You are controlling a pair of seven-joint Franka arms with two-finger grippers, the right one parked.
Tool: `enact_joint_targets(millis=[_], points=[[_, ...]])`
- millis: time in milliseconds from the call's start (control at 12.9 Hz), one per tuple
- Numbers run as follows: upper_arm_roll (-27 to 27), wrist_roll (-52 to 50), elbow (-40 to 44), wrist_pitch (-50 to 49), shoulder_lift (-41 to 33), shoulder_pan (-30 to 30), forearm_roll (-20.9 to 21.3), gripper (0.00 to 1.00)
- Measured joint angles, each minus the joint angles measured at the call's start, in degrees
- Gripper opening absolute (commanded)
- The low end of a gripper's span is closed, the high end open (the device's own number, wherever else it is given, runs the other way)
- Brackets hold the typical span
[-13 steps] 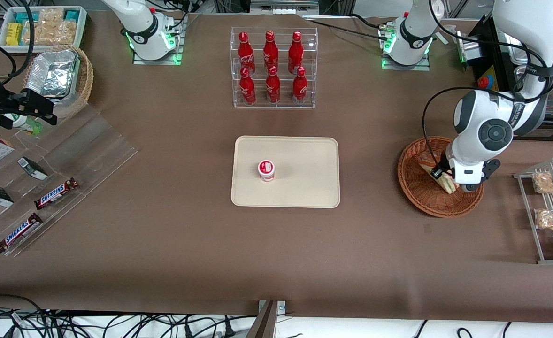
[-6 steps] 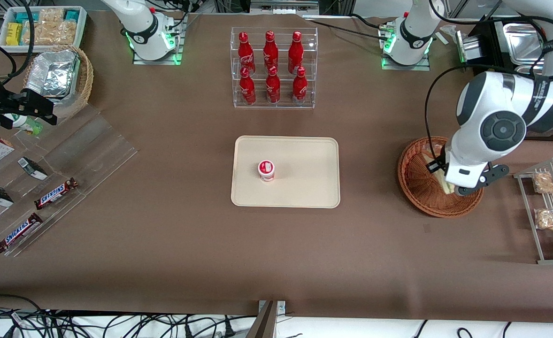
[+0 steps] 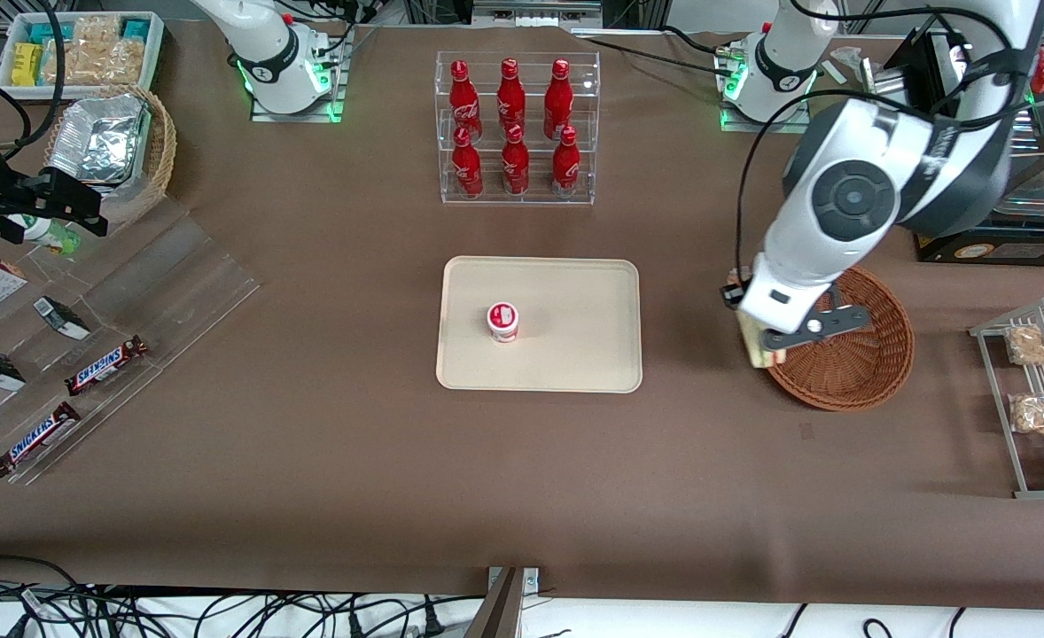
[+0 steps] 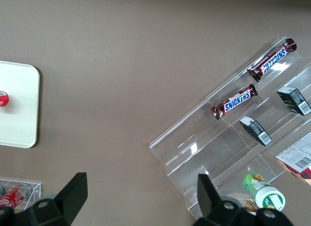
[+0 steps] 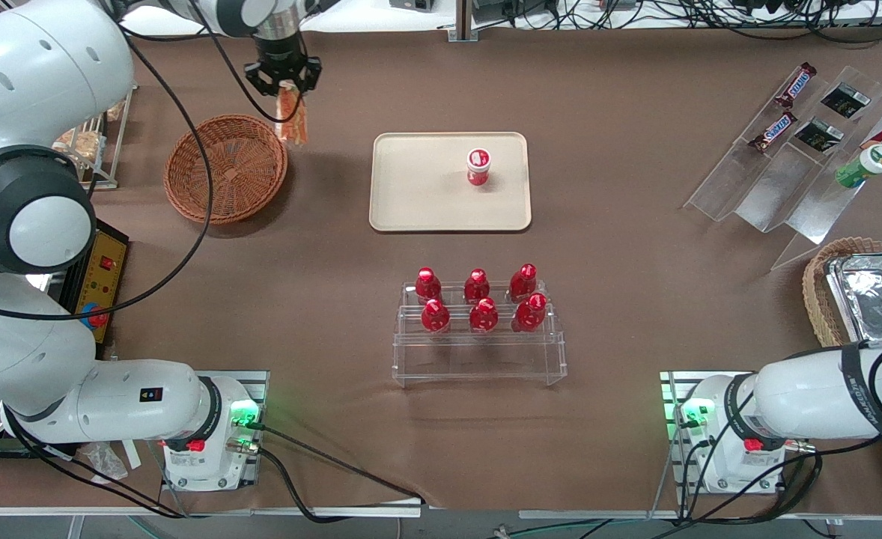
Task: Place sandwich from basket to tray
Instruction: 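Carry the sandwich with the left gripper over to the cream tray, then lower the sandwich onto the tray beside the red cup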
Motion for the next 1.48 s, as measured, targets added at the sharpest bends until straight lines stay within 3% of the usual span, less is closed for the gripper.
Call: enact_joint_targets(millis=[388,854,1476], points=[[-0.80,-0.21,1.26,8.26,6.39,-8.03,0.00,0.39],[-0.78,-0.98,1.30,15.32,12.53,-13.32,0.54,0.39],[-0.75,-12.04,1.27,20.31,18.72,-16.35,9.47,0.39]])
